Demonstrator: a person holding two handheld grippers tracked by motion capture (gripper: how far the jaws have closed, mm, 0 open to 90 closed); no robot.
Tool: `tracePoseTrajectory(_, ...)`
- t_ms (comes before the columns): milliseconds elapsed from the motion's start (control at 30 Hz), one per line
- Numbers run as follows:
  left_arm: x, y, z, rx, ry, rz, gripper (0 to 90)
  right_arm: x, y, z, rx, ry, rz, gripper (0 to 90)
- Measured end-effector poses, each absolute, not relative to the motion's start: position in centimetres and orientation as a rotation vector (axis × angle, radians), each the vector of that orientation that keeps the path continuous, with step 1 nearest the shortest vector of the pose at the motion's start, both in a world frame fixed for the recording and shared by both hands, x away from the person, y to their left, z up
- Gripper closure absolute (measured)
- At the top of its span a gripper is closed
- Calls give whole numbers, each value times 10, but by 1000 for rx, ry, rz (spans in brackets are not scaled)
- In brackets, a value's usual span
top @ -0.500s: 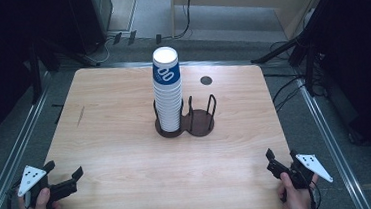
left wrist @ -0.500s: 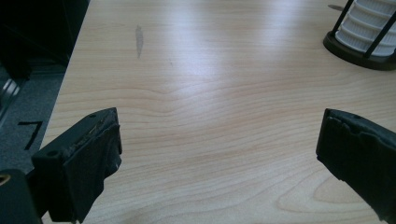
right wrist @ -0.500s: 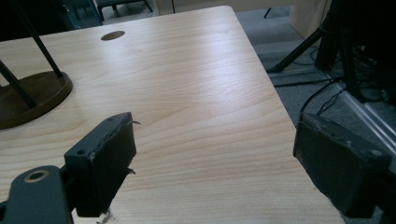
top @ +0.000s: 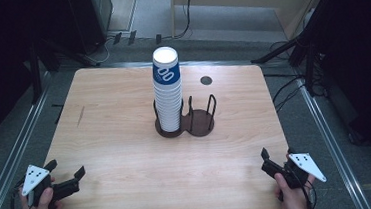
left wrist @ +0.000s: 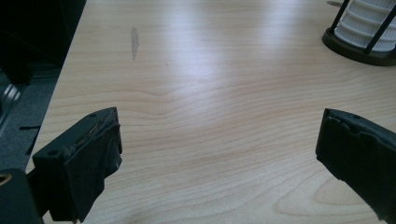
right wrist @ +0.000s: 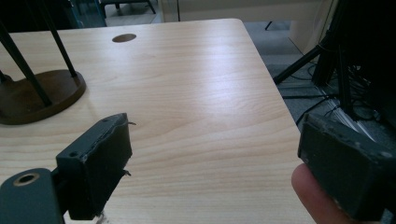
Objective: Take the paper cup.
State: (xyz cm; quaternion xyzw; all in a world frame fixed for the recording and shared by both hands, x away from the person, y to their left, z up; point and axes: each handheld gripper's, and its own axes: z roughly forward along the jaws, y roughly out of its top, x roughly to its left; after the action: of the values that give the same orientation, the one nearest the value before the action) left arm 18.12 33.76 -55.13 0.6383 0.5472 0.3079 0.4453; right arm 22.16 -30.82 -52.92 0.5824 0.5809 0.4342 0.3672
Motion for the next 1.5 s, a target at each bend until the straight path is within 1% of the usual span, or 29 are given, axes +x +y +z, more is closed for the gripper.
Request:
tracePoseTrajectory(300, 183, 339, -552, 1568, 1359, 730, 12, 219, -298, -518, 1445, 1500, 1154, 95)
tracePoseTrajectory(967, 183, 339, -552, 1568, 1365, 737, 12, 227, -269, -491, 1354, 1530, 1193, 96)
tracePoseTrajectory(1500, 183, 338, -552, 1577, 1365, 740, 13, 235, -250, -480, 1327, 1560, 1220, 96)
